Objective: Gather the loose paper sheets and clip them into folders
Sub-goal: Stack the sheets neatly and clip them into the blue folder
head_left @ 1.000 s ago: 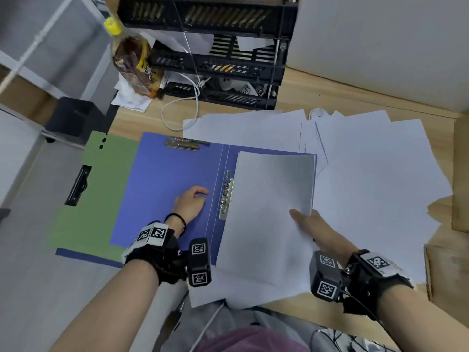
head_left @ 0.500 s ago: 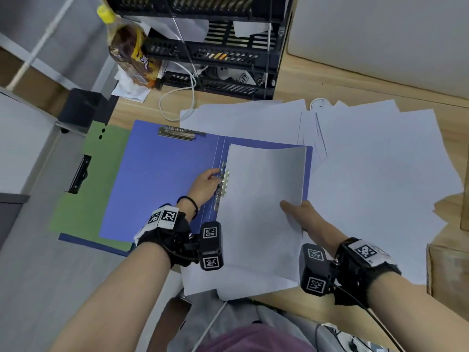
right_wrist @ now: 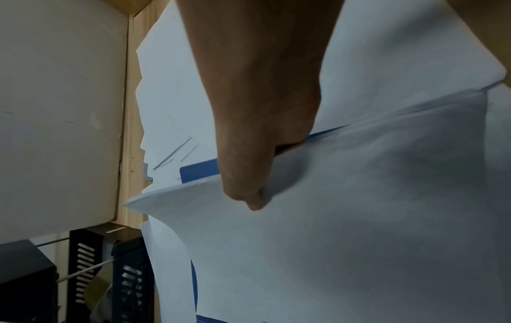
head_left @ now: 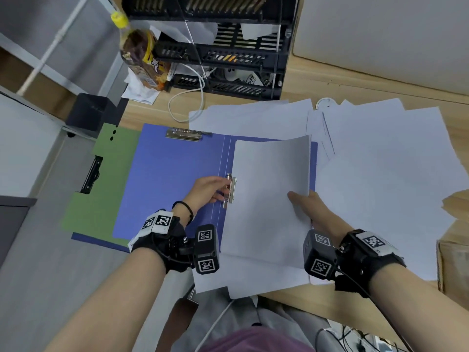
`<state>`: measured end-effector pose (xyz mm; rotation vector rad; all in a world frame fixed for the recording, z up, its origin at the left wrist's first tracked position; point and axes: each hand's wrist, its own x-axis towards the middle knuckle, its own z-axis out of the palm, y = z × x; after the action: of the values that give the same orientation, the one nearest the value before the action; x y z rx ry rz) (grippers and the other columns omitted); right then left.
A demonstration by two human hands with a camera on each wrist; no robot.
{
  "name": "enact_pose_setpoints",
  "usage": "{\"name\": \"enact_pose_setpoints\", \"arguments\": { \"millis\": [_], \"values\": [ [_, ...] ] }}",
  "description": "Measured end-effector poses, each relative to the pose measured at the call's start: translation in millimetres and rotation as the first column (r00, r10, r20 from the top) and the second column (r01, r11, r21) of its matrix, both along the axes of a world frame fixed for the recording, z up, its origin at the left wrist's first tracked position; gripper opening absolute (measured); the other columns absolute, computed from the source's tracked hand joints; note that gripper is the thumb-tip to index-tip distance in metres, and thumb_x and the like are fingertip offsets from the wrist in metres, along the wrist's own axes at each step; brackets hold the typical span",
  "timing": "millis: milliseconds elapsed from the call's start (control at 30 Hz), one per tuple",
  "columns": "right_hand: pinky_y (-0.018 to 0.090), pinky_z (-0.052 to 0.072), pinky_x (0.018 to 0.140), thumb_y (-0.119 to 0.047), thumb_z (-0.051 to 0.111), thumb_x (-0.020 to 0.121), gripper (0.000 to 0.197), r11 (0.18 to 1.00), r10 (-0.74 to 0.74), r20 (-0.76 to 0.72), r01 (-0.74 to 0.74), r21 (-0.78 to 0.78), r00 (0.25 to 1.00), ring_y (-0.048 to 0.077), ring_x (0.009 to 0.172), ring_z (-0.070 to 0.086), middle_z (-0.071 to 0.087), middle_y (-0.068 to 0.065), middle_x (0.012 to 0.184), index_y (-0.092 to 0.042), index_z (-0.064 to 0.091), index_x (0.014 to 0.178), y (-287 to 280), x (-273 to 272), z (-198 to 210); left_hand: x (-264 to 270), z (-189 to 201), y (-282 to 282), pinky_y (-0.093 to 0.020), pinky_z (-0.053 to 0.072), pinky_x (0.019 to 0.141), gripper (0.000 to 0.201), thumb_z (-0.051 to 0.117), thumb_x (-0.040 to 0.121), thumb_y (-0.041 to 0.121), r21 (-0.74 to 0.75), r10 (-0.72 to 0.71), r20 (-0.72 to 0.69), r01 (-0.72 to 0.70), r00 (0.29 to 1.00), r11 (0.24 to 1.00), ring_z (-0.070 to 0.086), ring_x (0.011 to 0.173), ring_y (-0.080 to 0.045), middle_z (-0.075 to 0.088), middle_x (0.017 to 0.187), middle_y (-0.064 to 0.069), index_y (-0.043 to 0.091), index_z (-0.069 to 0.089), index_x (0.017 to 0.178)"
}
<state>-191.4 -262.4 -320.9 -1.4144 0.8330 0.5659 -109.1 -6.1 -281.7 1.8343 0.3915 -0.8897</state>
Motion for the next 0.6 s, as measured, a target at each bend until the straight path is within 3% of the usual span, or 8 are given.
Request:
{"name": "enact_pose_setpoints", "arguments": {
  "millis": [100,267,400,500,600],
  "values": [
    [0.026,0.055,0.058,-0.014,0.053,0.098,0.031,0.999,-0.037,-0.012,0.037,0.017,0.999,0.023,0.078,0.067,0.069,0.007,0.092,-0.002,0.057,0.126,2.9,1.1,-0.3,-11.4,-9.7,15.8,-0.019,0.049,0.071,0.015,0.058,0.094,0.019,-0.013,-0.08,-0.04,0.08,0.996,0.997,0.062,0.075,-0.013,0.07,0.094,0.0,0.022,0.063,0.108],
    [0.017,0.049,0.043,-0.017,0.054,0.098,0.034,0.997,-0.081,-0.042,0.081,-0.021,0.996,0.019,0.073,0.064,0.066,0.006,0.09,0.0,0.055,0.126,8.6,-0.9,-6.5,-20.6,-24.6,25.3,-0.01,0.046,0.053,0.035,0.065,0.089,0.013,0.02,-0.079,0.04,0.078,0.996,0.997,0.06,0.067,-0.012,0.065,0.088,-0.004,0.016,0.052,0.121],
    [0.017,0.049,0.044,-0.012,0.054,0.096,0.025,0.994,-0.104,-0.026,0.103,-0.033,0.994,0.013,0.059,0.068,0.068,0.005,0.084,-0.004,0.059,0.119,8.3,-4.7,-6.1,-21.4,-39.5,25.2,-0.03,0.055,0.065,0.031,0.072,0.084,0.02,0.156,-0.171,0.106,0.154,0.98,0.976,0.058,0.06,-0.016,0.066,0.078,-0.003,0.016,0.057,0.111],
    [0.02,0.052,0.05,-0.011,0.056,0.094,0.027,0.993,-0.112,-0.006,0.112,-0.038,0.994,0.014,0.065,0.07,0.071,0.007,0.092,-0.004,0.06,0.12,1.2,-10.7,-4.7,-23.3,-44.0,20.5,-0.032,0.05,0.069,0.021,0.073,0.081,0.03,0.321,-0.291,0.171,0.226,0.941,0.92,0.058,0.063,-0.014,0.064,0.07,0.006,0.024,0.058,0.095],
    [0.017,0.048,0.048,-0.009,0.056,0.094,0.025,0.993,-0.104,0.035,0.106,-0.051,0.994,0.013,0.066,0.067,0.069,0.005,0.094,-0.008,0.058,0.119,-9.1,-18.7,-0.4,-24.8,-44.1,17.2,-0.032,0.05,0.069,0.014,0.071,0.082,0.032,0.405,-0.36,0.208,0.256,0.909,0.878,0.058,0.068,-0.015,0.062,0.069,0.006,0.026,0.059,0.088]
  ]
}}
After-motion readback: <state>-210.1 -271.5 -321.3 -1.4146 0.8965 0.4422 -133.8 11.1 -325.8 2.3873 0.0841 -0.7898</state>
